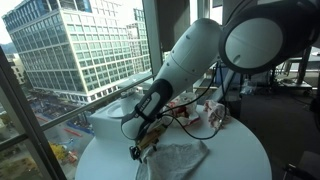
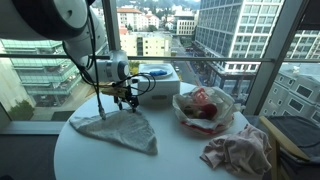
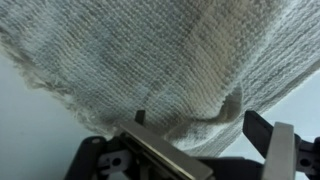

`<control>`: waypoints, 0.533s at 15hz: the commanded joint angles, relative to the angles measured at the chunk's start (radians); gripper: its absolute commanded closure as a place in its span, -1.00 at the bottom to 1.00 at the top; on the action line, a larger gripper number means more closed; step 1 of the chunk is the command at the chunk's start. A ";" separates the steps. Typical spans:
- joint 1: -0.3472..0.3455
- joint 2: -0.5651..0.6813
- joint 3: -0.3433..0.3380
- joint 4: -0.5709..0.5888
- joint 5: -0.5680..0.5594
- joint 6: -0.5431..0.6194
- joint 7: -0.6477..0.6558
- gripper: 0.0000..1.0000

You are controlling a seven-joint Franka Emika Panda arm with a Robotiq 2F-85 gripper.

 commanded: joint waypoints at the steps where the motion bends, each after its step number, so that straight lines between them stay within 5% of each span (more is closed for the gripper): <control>1: 0.007 0.028 -0.003 0.040 0.016 -0.023 0.018 -0.48; 6: 0.016 0.010 -0.007 0.010 0.008 -0.017 0.026 0.30; 8: 0.019 -0.003 -0.010 -0.003 0.004 -0.017 0.029 -0.41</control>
